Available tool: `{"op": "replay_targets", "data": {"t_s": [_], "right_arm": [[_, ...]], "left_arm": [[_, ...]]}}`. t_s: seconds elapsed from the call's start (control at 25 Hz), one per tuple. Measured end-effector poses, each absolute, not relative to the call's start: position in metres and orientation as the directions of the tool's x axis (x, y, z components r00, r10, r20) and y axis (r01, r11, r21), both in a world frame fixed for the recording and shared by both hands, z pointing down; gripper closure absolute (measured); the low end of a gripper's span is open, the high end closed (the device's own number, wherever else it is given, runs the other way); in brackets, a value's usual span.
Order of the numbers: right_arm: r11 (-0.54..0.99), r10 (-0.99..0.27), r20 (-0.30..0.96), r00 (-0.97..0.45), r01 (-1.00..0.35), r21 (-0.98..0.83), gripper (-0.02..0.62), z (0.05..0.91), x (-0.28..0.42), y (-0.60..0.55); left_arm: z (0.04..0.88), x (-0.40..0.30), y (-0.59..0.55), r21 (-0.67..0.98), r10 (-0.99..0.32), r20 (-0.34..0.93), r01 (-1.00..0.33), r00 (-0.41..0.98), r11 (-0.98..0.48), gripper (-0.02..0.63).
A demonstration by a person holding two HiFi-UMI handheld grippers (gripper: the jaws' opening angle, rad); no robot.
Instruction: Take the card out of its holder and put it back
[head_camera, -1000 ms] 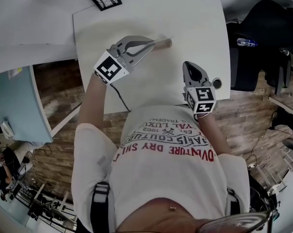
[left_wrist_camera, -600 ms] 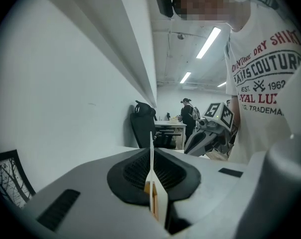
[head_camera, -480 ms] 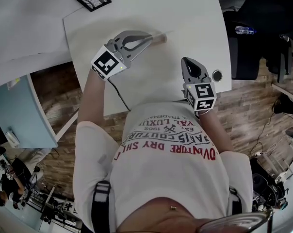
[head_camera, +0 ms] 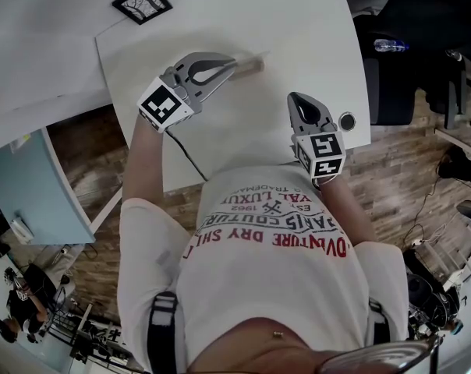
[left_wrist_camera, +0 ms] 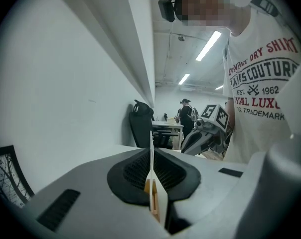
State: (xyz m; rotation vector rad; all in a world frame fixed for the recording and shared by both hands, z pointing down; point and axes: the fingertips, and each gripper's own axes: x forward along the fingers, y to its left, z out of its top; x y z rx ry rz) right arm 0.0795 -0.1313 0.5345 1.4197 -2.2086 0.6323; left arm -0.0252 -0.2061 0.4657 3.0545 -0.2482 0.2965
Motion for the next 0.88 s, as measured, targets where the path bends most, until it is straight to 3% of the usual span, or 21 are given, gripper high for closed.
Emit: {"op": "replay_targets", "data": {"t_s": [0.88], "right_arm": [[0.376,-0.7,0.604,-0.382,-0.915,-0.144,0.574,0.545,0.076,-0.138]], "left_arm": [[0.502,-0.033,-0.209,0.11,-0.122,0.255,-0.154,0.959,-0.982,0.569]]}}
